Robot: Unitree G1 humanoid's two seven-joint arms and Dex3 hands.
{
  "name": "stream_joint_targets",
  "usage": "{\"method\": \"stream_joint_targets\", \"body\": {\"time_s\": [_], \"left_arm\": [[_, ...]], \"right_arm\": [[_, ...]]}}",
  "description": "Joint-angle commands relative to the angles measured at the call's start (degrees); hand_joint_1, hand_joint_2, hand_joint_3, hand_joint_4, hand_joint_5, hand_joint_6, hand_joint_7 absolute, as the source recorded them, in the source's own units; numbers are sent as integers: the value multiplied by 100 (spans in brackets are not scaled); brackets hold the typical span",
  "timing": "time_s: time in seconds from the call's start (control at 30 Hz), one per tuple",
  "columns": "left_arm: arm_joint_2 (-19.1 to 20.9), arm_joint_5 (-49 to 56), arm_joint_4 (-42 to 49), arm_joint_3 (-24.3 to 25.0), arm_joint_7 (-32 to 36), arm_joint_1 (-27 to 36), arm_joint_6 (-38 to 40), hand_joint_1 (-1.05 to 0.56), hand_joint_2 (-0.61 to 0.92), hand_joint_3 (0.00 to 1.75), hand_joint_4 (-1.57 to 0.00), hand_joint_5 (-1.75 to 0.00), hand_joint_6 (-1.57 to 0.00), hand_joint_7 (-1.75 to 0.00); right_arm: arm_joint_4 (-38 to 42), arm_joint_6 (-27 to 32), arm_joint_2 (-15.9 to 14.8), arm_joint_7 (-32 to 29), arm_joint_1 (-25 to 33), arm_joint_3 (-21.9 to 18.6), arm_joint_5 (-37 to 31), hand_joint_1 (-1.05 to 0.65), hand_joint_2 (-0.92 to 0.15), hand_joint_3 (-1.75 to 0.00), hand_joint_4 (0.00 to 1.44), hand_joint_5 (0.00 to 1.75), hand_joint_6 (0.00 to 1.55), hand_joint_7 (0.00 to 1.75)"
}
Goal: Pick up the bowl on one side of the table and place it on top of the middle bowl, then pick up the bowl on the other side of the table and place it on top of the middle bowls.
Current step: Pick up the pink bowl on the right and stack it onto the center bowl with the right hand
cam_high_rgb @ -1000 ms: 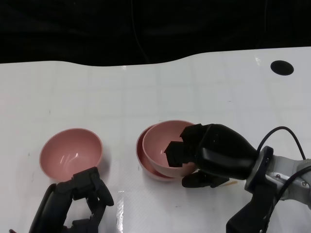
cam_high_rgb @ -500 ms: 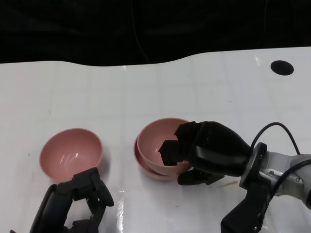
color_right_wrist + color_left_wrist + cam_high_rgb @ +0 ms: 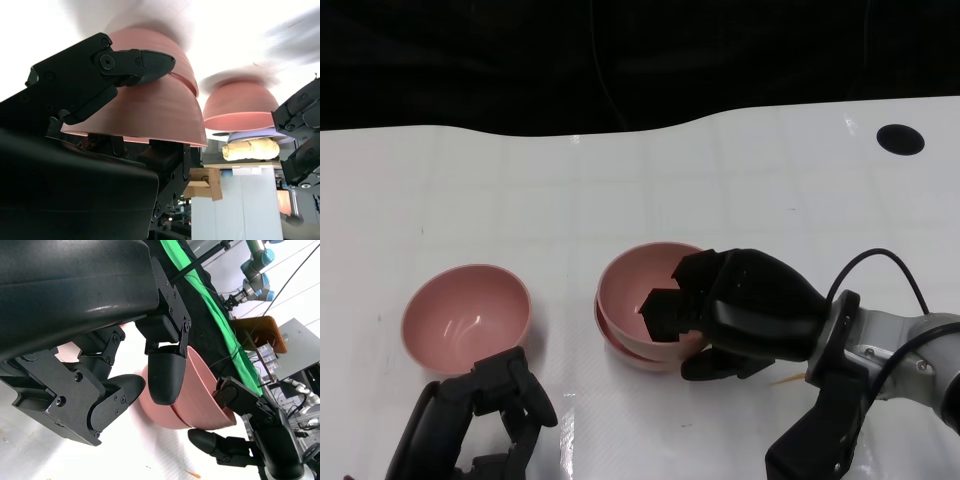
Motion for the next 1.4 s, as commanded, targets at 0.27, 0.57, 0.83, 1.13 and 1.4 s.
{"method": "stream_joint_targets", "body": {"time_s": [0.27,0.57,0.83,1.13,1.4], "left_arm": [[38,28,-83,3,116,22,134,-7,48,124,-81,-172,-75,-146],[7,67,7,-10,189,-3,49,-7,48,122,-82,-171,-77,-144],[-21,86,105,-19,210,-47,-10,-9,48,122,-82,-172,-77,-143],[-36,58,123,-21,186,-69,-8,-7,48,122,-82,-166,-77,-141],[-65,41,-64,-20,185,15,182,-8,48,122,-82,-165,-73,-149]], "right_arm": [[331,16,107,-172,-210,117,-45,-15,-77,-42,79,175,50,175],[633,115,191,-673,-311,303,-233,-14,-79,-40,78,175,48,175],[716,218,245,-662,-304,297,-156,-24,-89,-22,70,175,50,159],[556,189,143,521,-139,30,462,-73,-92,-45,61,13,56,2],[184,240,65,1352,111,-262,905,-92,-92,-63,25,0,24,0]]}}
